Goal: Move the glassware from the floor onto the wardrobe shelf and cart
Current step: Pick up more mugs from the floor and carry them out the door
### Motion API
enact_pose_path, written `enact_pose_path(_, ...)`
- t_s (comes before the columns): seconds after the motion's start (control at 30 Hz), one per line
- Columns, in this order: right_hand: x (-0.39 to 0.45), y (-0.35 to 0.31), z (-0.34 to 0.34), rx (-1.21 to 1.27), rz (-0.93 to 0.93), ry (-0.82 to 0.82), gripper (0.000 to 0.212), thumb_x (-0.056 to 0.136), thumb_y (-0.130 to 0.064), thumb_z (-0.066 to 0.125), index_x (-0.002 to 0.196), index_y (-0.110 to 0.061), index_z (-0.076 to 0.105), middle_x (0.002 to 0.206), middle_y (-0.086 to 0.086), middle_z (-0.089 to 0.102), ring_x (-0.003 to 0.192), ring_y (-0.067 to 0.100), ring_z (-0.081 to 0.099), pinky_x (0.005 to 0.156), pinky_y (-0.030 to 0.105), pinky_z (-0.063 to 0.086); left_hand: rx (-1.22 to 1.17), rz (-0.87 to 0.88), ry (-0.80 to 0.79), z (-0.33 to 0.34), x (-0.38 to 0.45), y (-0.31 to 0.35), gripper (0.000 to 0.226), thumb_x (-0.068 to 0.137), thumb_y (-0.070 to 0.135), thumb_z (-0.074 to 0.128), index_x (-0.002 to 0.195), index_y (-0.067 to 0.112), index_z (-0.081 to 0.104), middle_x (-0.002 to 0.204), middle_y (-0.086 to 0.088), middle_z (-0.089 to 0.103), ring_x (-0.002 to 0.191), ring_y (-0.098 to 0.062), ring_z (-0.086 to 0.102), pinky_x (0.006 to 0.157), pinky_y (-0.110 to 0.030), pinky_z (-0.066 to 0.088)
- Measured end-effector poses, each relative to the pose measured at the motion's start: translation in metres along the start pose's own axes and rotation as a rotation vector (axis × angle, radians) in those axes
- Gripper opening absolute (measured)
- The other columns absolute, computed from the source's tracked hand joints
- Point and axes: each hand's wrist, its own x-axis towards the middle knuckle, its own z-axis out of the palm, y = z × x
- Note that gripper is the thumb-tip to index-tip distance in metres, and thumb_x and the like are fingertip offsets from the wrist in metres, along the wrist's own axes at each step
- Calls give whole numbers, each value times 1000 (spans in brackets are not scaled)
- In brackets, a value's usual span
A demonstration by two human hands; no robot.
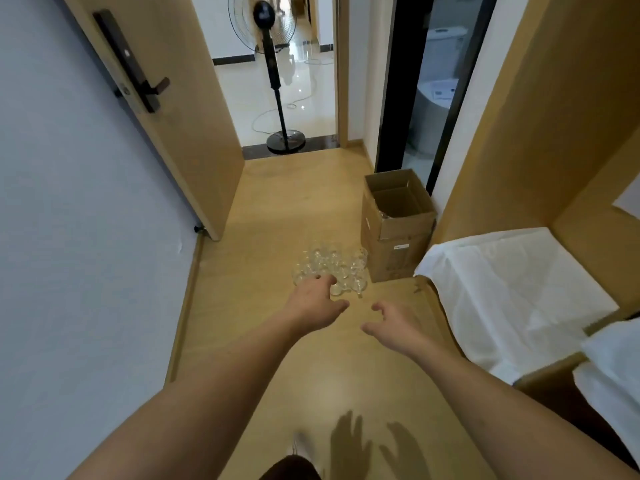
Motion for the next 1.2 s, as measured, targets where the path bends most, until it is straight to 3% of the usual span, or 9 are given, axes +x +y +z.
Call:
enact_pose_path(0.17,73,-24,-7,1,48,-1,63,87,-41,72,142,-17,53,140,6,56,127,24,54,103,39,48,-75,-45,-26,-17,82,-24,60,93,45,62,145,18,46,147,-7,49,135,-26,46,107,-38,39)
enact_pose_path(0.43,170,-59,-16,-43,176,-41,62,88,-43,70,141,-17,52,139,5,58,127,23,54,102,36,47,-410,-235,-76,-21,198,-48,53,91,40,65,138,18,53,139,-9,56,127,-29,53,103,-39,46)
enact_pose_path(0.7,254,-44,-25,27,276,-142,60,88,-42,70,139,-15,54,137,9,58,123,25,55,102,38,48,-515,-359,-118,1,280,-40,51,93,40,66,137,16,56,134,-8,61,122,-27,58,103,-39,47)
enact_pose_path(0.83,313,-14,-30,96,309,-195,53,91,-39,66,137,-17,55,135,9,59,116,24,58,100,37,49,-528,-416,-130,34,335,-30,51,92,40,67,133,12,59,129,-11,63,112,-29,63,98,-42,50)
enact_pose_path(0.97,385,30,-18,111,308,-242,52,92,-36,66,139,-17,54,135,9,60,121,28,57,102,38,46,-534,-505,-79,85,392,-21,48,92,42,67,132,15,61,132,-7,62,116,-26,60,101,-39,47)
enact_pose_path(1.2,498,122,59,255,372,-262,53,86,-42,70,132,-21,57,120,4,63,114,27,61,97,47,51,-626,-610,-108,206,469,-32,45,91,42,68,130,20,63,128,-3,63,115,-23,60,102,-44,47)
